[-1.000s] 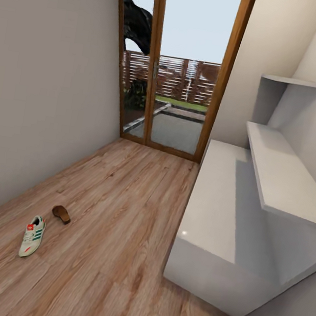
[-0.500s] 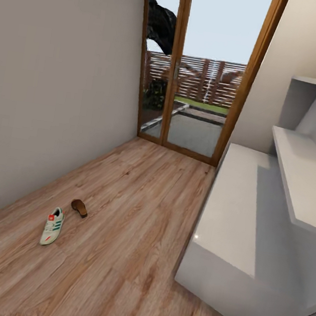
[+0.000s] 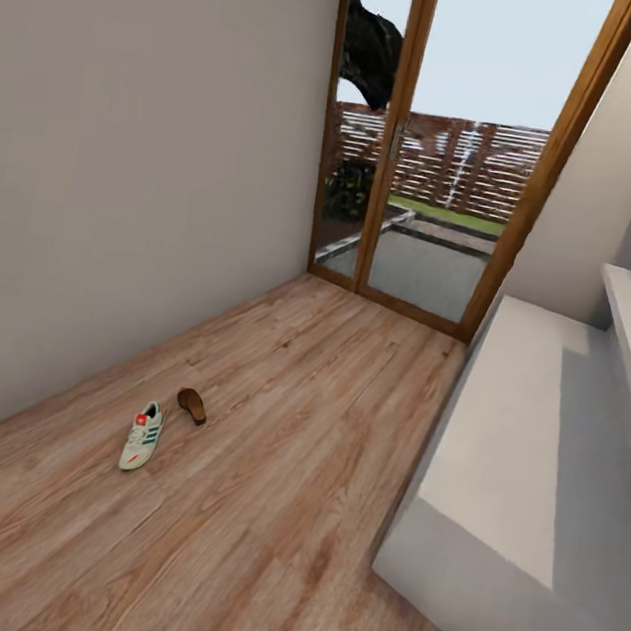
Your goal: Pick up the two gym shoes and the two sandals from the corridor floor and place them onto the hallstand (shoe rack) in the corridor, making sure they are on the rack and not on the floor. Arrange them so the two gym shoes are next to each other and the two sandals are next to each other.
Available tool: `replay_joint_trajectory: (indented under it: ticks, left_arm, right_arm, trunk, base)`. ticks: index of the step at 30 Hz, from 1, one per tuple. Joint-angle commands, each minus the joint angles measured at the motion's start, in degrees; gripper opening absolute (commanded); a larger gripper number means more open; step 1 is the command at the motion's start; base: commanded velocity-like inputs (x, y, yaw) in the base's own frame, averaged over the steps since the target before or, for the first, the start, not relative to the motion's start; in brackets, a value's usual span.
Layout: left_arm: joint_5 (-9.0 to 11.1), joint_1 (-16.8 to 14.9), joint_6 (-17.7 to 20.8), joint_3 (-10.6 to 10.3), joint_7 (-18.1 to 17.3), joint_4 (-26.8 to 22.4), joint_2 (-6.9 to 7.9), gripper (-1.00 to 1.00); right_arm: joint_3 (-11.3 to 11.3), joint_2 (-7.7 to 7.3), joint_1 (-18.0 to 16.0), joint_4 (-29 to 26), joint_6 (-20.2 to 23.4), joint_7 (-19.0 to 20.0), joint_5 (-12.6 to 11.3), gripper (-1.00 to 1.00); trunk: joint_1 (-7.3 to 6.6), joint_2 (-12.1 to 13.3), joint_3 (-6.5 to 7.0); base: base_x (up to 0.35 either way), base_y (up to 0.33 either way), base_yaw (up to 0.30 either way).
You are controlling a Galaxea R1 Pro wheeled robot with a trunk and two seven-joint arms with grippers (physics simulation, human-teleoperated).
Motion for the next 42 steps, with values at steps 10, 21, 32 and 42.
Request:
replay_joint_trajectory:
  ticks: [10, 21, 32, 42]
  left_arm:
    - [0.0, 0.0, -0.2, 0.2, -0.1, 0.1, -0.03, 1.00]
    - [0.0, -0.1, -0.2, 0.2, -0.1, 0.1, -0.10, 1.00]
    - [0.0, 0.0, -0.2, 0.2, -0.1, 0.1, -0.17, 1.00]
    - [0.0, 0.0, -0.2, 0.2, -0.1, 0.1, -0.19, 1.00]
  right_arm:
    - [0.0, -0.02, 0.0, 0.0, -0.1, 0.0, 0.2, 1.00]
    - [0.0, -0.02, 0.0, 0.0, -0.1, 0.0, 0.2, 1.00]
    - [0.0, -0.02, 0.0, 0.0, -0.1, 0.0, 0.2, 1.00]
    - [0.1, -0.05, 0.0, 0.2, -0.1, 0.6, 0.4, 1.00]
  trunk:
    - [0.00, 0.0, -0.53]
    - [0.00, 0.0, -1.07]
    - [0.00, 0.0, -1.36]
    - [0.00, 0.0, -1.38]
  base:
    - [0.196, -0.018, 0.242]
    - [0.219, -0.079, 0.242]
    - [0.018, -0.007, 0.109]
    - [0.164, -0.096, 0.004]
